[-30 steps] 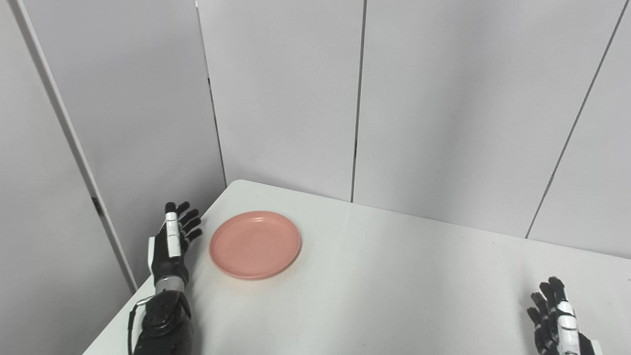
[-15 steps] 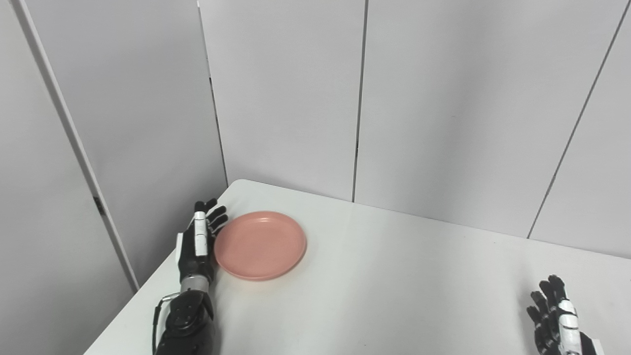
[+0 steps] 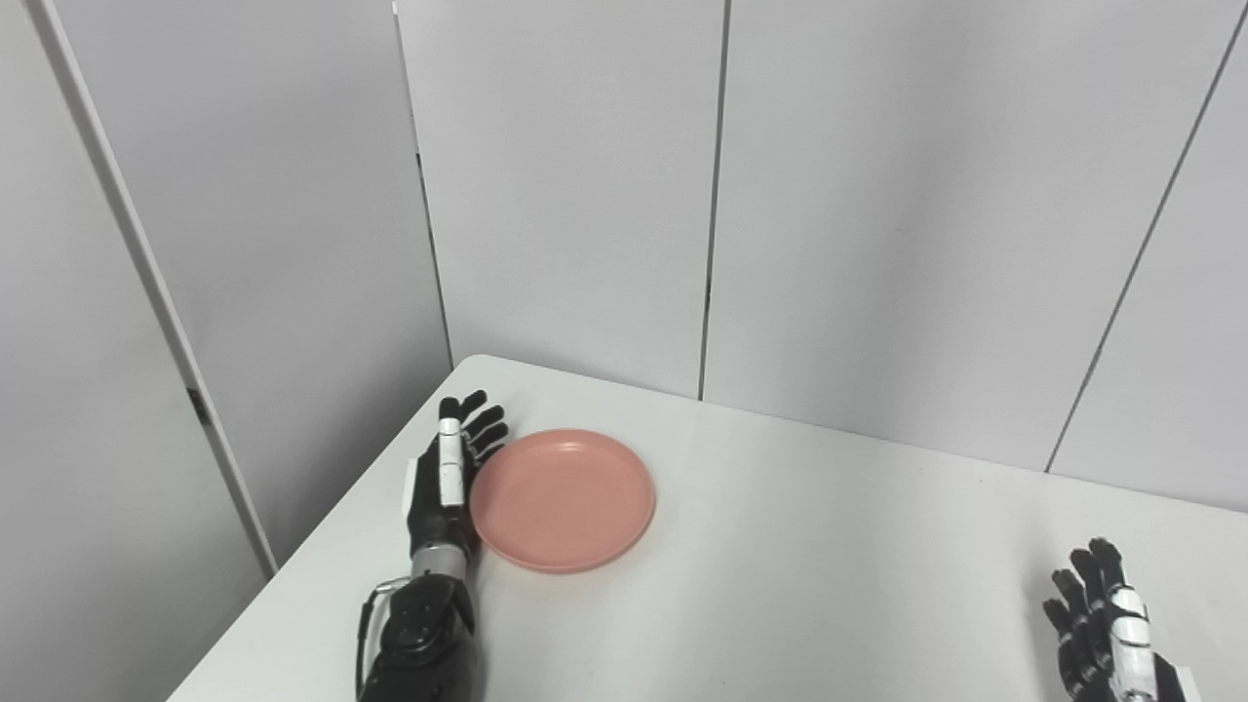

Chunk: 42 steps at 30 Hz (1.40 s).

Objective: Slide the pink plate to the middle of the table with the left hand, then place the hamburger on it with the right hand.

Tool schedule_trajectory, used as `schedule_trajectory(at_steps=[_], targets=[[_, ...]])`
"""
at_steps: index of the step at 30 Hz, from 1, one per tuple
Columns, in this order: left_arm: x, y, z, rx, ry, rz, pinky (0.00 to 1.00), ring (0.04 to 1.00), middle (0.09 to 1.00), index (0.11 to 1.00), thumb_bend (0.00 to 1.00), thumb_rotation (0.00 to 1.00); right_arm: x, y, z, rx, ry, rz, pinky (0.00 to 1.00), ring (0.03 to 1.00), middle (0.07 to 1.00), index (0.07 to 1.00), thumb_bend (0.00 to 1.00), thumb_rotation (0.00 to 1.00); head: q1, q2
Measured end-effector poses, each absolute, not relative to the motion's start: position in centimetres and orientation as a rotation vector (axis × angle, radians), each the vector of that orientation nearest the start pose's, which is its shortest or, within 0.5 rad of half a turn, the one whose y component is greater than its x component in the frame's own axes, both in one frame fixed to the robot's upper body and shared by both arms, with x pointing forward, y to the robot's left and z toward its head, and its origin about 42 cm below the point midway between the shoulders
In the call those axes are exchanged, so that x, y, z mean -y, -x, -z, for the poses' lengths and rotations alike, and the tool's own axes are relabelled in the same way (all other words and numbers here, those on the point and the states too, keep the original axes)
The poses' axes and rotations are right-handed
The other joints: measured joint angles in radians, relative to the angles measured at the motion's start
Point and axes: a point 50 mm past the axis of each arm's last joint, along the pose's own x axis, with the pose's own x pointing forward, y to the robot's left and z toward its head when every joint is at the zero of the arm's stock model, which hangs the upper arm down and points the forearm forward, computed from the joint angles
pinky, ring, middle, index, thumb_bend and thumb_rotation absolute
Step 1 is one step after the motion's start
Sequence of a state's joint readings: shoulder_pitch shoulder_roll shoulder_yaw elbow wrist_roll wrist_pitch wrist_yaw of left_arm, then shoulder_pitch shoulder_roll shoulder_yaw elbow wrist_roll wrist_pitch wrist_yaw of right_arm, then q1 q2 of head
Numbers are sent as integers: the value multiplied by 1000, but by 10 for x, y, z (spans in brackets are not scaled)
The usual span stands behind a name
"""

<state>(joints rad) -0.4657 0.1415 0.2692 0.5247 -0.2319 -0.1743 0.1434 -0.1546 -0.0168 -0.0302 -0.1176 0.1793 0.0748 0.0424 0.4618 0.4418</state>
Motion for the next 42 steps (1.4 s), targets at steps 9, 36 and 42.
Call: schedule_trajectory(at_steps=[9, 36, 42], targets=[[-257, -423, -136, 128, 262, -256, 768, 796, 781, 781, 896, 1000, 214, -329, -165, 161, -127, -81, 1000, 1000, 1000, 1000, 440, 998, -89, 21], [-132, -390, -124, 83, 310, 88, 825, 853, 850, 840, 847, 1000, 191, -332, -140, 126, -118, -136, 1000, 1000, 1000, 1000, 600, 900, -446, 80], [-117, -379, -125, 84, 294, 109, 844, 869, 867, 860, 866, 1000, 184, -334, -138, 119, -118, -118, 1000, 1000, 1000, 1000, 590, 887, -520, 101]])
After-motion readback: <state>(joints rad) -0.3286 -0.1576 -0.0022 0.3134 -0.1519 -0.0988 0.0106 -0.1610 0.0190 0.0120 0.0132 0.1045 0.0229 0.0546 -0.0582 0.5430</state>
